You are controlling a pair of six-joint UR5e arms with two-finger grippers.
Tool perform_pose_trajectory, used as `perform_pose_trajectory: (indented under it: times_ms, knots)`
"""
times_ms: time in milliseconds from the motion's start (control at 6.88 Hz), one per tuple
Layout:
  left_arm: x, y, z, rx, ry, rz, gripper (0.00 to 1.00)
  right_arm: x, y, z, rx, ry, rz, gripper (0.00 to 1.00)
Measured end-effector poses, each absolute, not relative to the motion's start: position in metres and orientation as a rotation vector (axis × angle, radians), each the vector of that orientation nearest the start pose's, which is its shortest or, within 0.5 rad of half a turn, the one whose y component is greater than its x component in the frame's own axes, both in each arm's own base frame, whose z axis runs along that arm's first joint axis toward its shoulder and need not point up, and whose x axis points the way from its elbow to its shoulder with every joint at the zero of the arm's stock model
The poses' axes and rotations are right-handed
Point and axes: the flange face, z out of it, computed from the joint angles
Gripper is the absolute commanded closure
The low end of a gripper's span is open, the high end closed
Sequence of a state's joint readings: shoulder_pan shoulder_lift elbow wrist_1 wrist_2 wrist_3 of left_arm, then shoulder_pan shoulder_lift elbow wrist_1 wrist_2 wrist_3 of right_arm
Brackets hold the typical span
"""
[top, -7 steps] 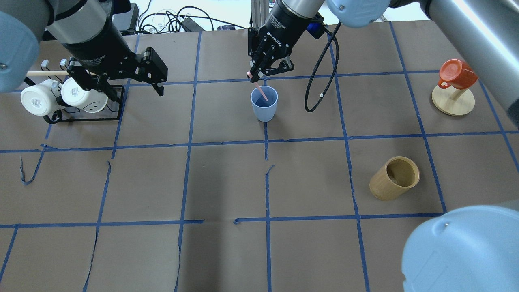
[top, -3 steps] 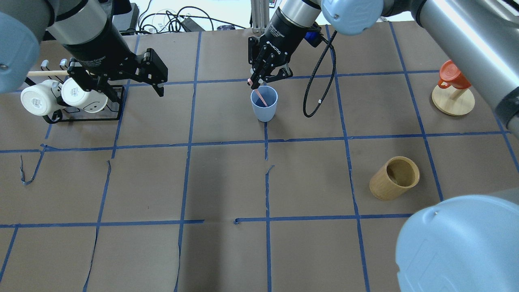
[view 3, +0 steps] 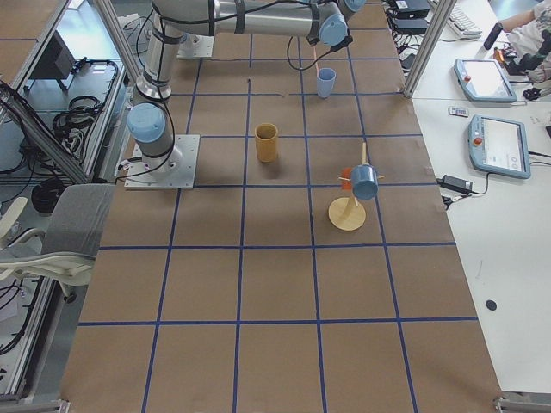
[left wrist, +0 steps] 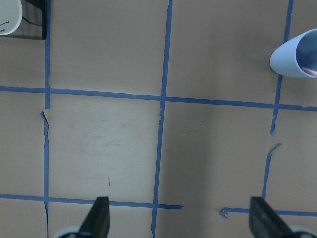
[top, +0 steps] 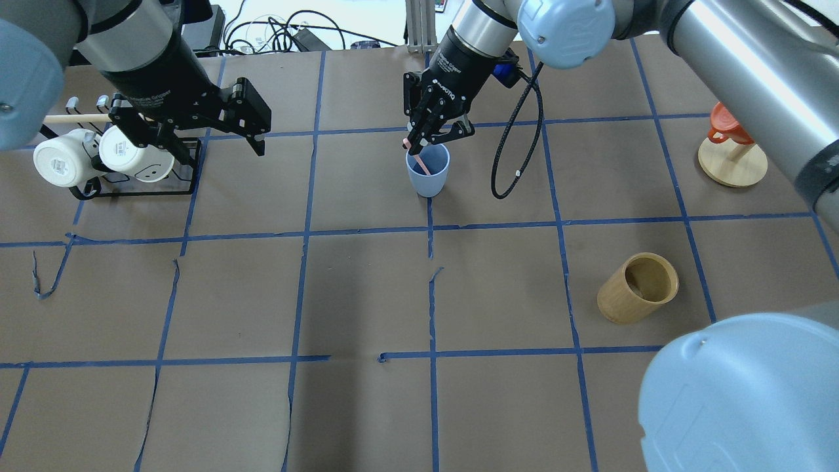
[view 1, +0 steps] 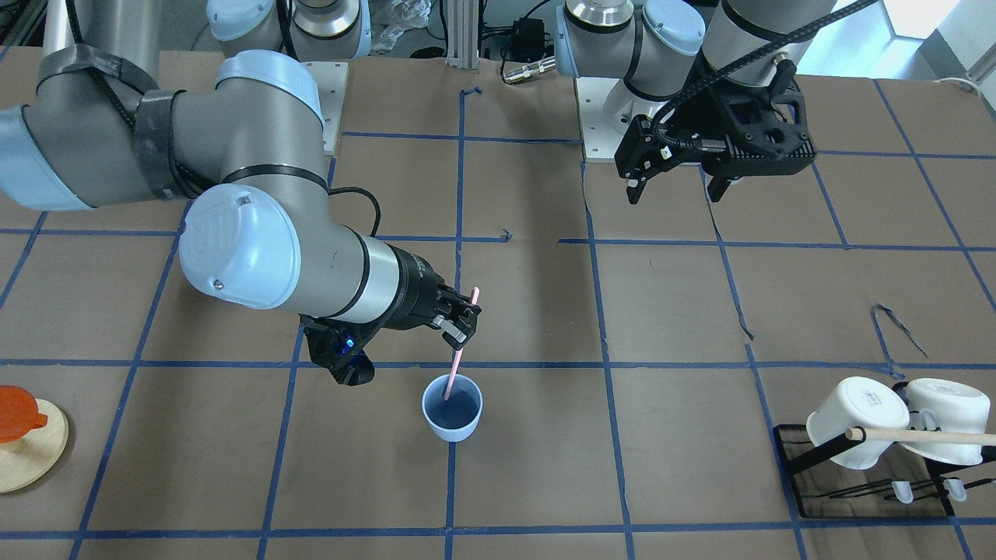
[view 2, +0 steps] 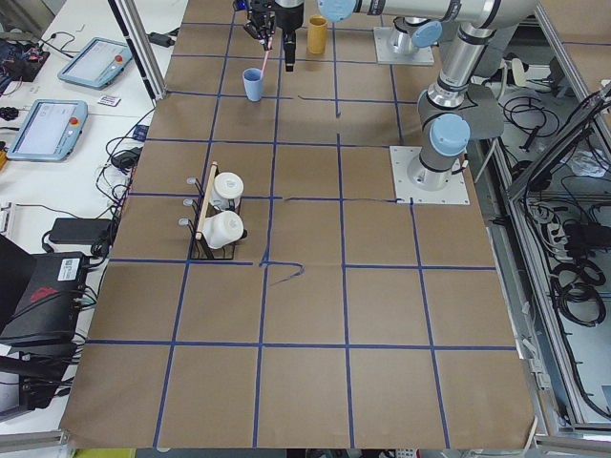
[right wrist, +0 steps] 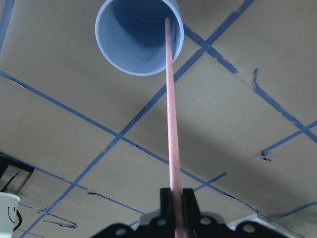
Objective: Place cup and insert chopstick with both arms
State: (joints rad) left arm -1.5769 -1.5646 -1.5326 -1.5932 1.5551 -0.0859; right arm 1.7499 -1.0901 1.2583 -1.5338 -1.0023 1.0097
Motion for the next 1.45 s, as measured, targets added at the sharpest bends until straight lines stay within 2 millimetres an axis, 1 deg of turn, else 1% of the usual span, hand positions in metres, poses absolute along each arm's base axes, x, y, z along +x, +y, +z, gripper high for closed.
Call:
perform_pose_trajectory:
  times_ms: [145,291,581,726,872,1017,1162,1308,1453]
  knots:
    - [-0.138,-0.490,0.508,-0.126,3.156,-0.034,0.00,0.302,-0.620,0.368,1.170,2.441,0.678,0.47]
    - [-0.138,-0.490,0.508,-0.126,3.157,-0.034,0.00,0.302,-0.620,0.366,1.170,2.442,0.681,0.39]
    - [-0.138,-0.490,0.508,-0.126,3.157,-0.033,0.00,0.300,-0.621,0.369,1.168,2.448,0.665,0.35]
    - [-0.138,-0.490,0.508,-0.126,3.157,-0.033,0.00,0.296,-0.623,0.377,1.167,2.466,0.615,0.35]
    - [-0.138,-0.490,0.508,-0.126,3.157,-0.035,0.00,0.291,-0.627,0.390,1.160,2.486,0.537,0.35]
    - [-0.138,-0.490,0.508,-0.126,3.157,-0.036,0.00,0.284,-0.628,0.409,1.122,2.534,0.437,0.26]
    - [-0.138,-0.490,0.509,-0.126,3.157,-0.038,0.00,0.274,-0.625,0.433,1.039,2.611,0.311,0.25]
    - [-0.138,-0.490,0.509,-0.126,3.157,-0.039,0.00,0.259,-0.616,0.461,0.950,2.668,0.203,0.18]
    - [-0.138,-0.490,0.509,-0.126,3.158,-0.039,0.00,0.238,-0.607,0.487,0.844,2.731,0.102,0.12]
